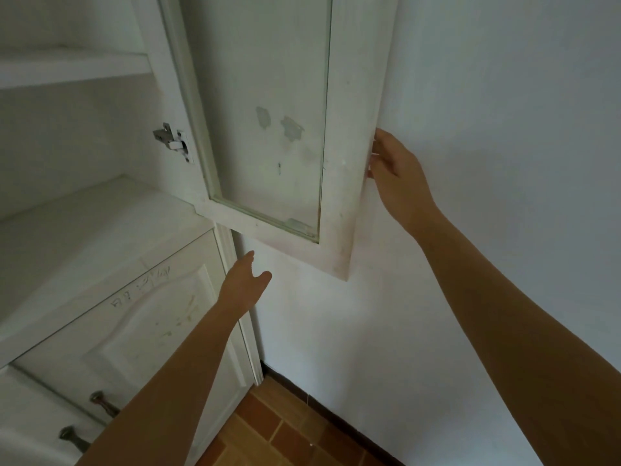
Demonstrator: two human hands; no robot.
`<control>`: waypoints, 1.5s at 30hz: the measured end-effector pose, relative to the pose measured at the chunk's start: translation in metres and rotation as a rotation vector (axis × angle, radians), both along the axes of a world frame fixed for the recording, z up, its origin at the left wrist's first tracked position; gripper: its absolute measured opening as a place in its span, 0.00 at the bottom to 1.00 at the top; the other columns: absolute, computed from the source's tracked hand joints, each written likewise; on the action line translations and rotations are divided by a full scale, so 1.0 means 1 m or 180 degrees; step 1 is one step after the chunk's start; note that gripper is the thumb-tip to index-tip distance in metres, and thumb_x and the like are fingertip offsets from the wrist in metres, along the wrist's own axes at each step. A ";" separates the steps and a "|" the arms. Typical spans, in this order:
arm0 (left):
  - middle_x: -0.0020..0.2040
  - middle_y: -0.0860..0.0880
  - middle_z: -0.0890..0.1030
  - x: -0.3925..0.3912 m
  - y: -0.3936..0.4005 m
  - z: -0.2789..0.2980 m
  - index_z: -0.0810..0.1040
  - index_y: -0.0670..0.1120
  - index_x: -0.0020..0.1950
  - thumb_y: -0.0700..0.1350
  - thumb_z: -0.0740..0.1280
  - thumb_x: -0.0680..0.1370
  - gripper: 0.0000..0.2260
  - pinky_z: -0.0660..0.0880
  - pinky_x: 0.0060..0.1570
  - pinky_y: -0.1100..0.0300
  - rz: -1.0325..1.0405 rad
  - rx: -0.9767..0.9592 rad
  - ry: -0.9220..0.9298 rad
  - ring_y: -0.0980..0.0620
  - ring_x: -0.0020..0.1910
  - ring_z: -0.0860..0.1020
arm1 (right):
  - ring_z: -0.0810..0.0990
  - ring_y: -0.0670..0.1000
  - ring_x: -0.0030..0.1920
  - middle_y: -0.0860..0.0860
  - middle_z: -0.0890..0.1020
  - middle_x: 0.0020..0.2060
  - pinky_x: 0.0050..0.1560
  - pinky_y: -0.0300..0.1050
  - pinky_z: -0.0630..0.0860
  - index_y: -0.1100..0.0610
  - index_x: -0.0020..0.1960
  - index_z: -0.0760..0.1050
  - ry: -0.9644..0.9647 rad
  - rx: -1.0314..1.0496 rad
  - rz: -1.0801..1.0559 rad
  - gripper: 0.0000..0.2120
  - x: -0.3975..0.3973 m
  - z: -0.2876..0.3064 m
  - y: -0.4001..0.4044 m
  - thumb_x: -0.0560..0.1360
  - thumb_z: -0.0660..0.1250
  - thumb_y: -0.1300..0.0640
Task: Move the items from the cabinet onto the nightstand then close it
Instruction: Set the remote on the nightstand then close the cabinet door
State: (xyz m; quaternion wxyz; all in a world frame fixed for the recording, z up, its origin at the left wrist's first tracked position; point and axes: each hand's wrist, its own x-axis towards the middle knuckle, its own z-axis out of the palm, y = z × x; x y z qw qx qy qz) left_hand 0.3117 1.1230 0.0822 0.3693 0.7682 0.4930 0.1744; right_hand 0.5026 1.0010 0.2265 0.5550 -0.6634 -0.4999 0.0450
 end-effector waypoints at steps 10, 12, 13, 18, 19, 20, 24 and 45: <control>0.58 0.44 0.76 0.028 -0.005 -0.004 0.69 0.40 0.68 0.34 0.60 0.77 0.19 0.64 0.69 0.48 0.0421 -0.1660 -0.1654 0.46 0.59 0.72 | 0.80 0.49 0.53 0.49 0.82 0.53 0.57 0.53 0.77 0.53 0.61 0.74 0.0089 0.0065 -0.0013 0.22 -0.004 0.003 -0.001 0.73 0.54 0.70; 0.56 0.44 0.77 0.028 -0.007 -0.004 0.69 0.39 0.67 0.32 0.59 0.77 0.18 0.65 0.67 0.51 0.0418 -0.1742 -0.1962 0.47 0.56 0.73 | 0.80 0.48 0.54 0.49 0.82 0.54 0.58 0.53 0.77 0.52 0.61 0.74 0.0084 0.0039 0.0004 0.23 -0.004 0.003 -0.002 0.72 0.54 0.70; 0.58 0.44 0.77 0.028 -0.008 -0.004 0.69 0.38 0.67 0.30 0.59 0.76 0.20 0.66 0.66 0.51 0.0415 -0.1752 -0.2034 0.48 0.56 0.73 | 0.80 0.48 0.55 0.48 0.82 0.54 0.58 0.53 0.77 0.52 0.61 0.74 0.0077 0.0031 0.0017 0.23 -0.005 0.002 -0.003 0.72 0.54 0.70; 0.61 0.43 0.75 0.027 -0.009 -0.005 0.69 0.37 0.67 0.29 0.59 0.76 0.19 0.67 0.66 0.50 0.0516 -0.1906 -0.2409 0.48 0.59 0.74 | 0.80 0.48 0.56 0.49 0.81 0.55 0.59 0.53 0.76 0.53 0.62 0.73 0.0075 0.0000 0.0116 0.23 -0.007 0.004 -0.006 0.73 0.54 0.70; 0.60 0.43 0.75 0.027 -0.009 -0.006 0.69 0.38 0.67 0.29 0.59 0.76 0.20 0.67 0.66 0.49 0.0522 -0.1914 -0.2442 0.49 0.59 0.74 | 0.80 0.48 0.56 0.49 0.81 0.55 0.60 0.52 0.76 0.53 0.63 0.73 0.0060 -0.0015 0.0147 0.22 -0.007 0.005 -0.007 0.73 0.55 0.69; 0.59 0.44 0.76 0.026 -0.010 -0.006 0.69 0.38 0.67 0.29 0.60 0.76 0.20 0.68 0.66 0.49 0.0518 -0.1911 -0.2476 0.48 0.58 0.74 | 0.80 0.48 0.56 0.48 0.82 0.54 0.60 0.52 0.76 0.53 0.63 0.73 0.0043 -0.0033 0.0173 0.22 -0.008 0.005 -0.008 0.74 0.55 0.69; 0.55 0.45 0.77 0.021 -0.015 -0.009 0.68 0.38 0.67 0.31 0.60 0.77 0.18 0.69 0.64 0.49 0.0542 -0.1891 -0.2616 0.48 0.57 0.75 | 0.80 0.46 0.53 0.35 0.80 0.42 0.59 0.50 0.77 0.54 0.62 0.74 -0.0074 -0.0046 0.0306 0.22 -0.016 0.007 -0.015 0.74 0.55 0.70; 0.69 0.43 0.70 -0.057 -0.043 -0.006 0.67 0.40 0.69 0.35 0.57 0.79 0.17 0.68 0.64 0.48 0.0344 -0.1923 -0.2897 0.46 0.63 0.72 | 0.79 0.47 0.55 0.49 0.78 0.57 0.54 0.41 0.79 0.61 0.67 0.68 -0.0040 0.0119 0.1183 0.21 -0.091 0.008 -0.032 0.77 0.54 0.73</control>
